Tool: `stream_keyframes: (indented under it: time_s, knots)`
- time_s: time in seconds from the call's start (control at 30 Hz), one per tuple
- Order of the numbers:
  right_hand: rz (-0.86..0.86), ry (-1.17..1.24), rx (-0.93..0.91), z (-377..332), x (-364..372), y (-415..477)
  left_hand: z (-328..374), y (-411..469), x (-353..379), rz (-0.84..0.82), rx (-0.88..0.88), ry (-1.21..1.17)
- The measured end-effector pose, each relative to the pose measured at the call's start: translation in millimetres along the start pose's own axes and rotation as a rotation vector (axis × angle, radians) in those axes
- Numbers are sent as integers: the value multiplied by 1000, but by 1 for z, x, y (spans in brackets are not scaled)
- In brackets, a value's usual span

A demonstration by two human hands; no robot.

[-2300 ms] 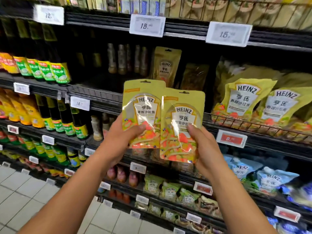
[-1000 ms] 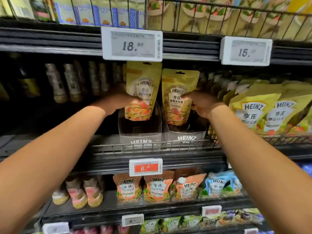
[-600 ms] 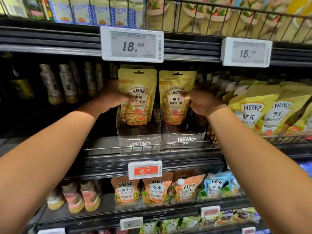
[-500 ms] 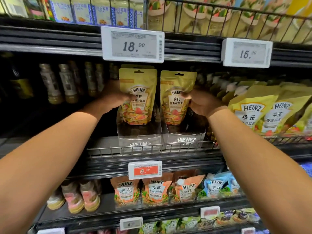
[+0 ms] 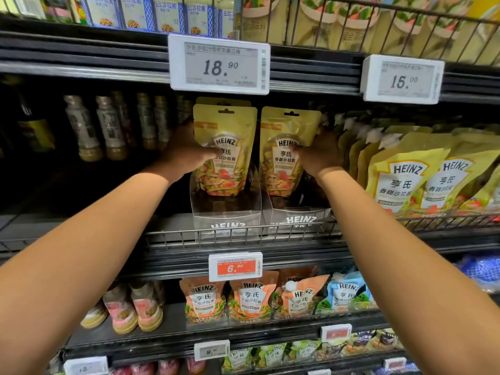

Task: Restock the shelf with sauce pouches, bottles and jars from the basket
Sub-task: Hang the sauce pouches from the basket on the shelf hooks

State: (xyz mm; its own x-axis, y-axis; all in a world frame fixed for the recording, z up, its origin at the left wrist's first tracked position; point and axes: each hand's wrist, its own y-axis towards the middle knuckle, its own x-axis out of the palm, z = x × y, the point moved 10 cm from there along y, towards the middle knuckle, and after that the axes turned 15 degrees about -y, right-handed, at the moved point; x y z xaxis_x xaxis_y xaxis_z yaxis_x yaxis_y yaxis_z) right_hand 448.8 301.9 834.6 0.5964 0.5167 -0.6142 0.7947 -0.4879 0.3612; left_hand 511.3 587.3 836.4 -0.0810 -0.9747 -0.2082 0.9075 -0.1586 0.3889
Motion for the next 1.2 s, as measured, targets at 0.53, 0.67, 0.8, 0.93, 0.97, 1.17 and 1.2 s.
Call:
stream_keyframes:
  time_s: [0.53,0.67,0.8,0.93,0.97,1.17,1.2]
  knots:
    - [-19,-377,47,-3,-14,-64,11,-42,-20,250,119,-213]
    - [84,-257,6,-4,-23,-86,29,-68,0,137,203,-171]
    - [148,-121,-181,-23,-34,-114,45,-90,27,-37,178,-221]
    - [158,63,-270,-22,-48,-139,65,-111,67,-218,165,-301]
    - [167,99,-275,-18,-55,-145,70,-116,77,-257,162,-322]
    - [179,185,-203,32,-103,-171,86,-142,153,-422,143,-409]
    - [188,184,-183,44,-113,-176,87,-147,169,-445,129,-433]
